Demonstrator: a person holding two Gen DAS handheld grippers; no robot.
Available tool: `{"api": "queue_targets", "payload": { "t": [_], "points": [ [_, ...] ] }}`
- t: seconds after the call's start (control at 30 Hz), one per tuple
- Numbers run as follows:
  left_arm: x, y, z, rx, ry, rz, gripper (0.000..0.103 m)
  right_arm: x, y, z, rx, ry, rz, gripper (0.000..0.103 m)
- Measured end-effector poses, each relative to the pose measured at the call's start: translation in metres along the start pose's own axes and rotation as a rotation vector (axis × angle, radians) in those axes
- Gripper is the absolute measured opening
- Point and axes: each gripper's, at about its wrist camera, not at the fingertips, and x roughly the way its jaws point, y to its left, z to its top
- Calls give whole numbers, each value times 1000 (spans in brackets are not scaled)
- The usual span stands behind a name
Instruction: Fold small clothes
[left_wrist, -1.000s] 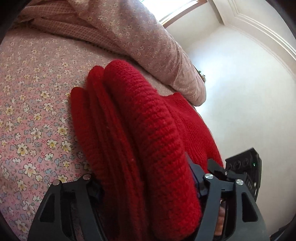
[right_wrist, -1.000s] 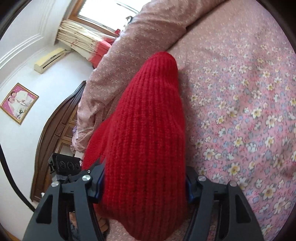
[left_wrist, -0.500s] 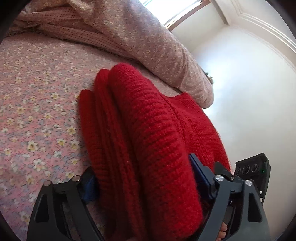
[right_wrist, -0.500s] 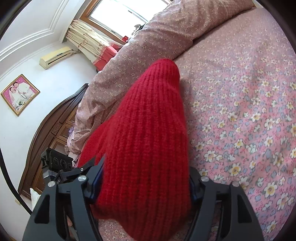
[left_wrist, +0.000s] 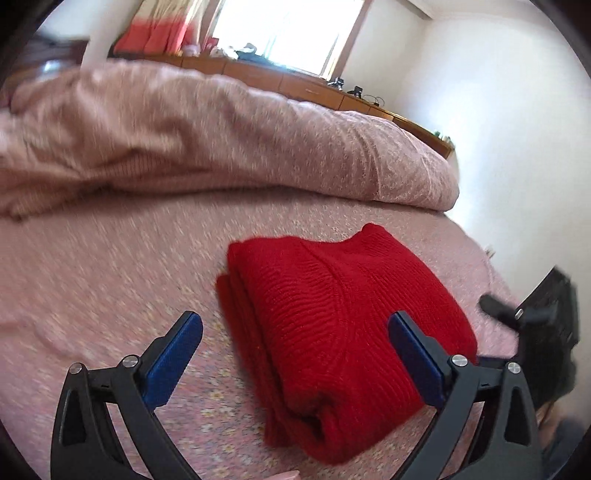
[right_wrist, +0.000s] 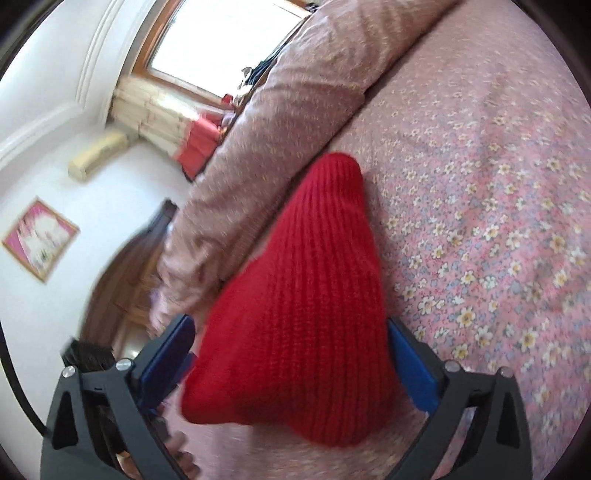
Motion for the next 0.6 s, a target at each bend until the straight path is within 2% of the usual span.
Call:
{"api": "queue_targets", "payload": {
  "t": [0.1, 0.2, 0.27, 0.33, 0.37, 0.47, 0.53, 0.6],
  "points": [
    [-15, -10, -2, 45, -40, 40, 97, -19, 10, 2, -32, -31, -7, 103],
    [-32, -28, -11, 114, -87, 66, 97, -42, 33, -4, -179, -112, -99, 103],
    [-43, -43, -23, 187, -126, 87, 97, -59, 61, -22, -425, -236, -228, 103],
    [-48, -55, -35, 233, -163, 111, 97, -64, 82, -39, -632, -294, -317, 103],
    [-48, -57, -39, 236, -168, 112, 97, -63, 90, -51, -741, -289, -359, 103],
    [-36, -49, -52, 204, -149, 83, 98, -55, 88, -76, -894, -234, -402, 103],
    [-20, -42, -65, 201, -134, 95, 98, -55, 76, -90, -943, -275, -396, 103],
    [-6, -37, -78, 218, -124, 102, 98, -49, 67, -94, -937, -257, -415, 103]
  ]
}}
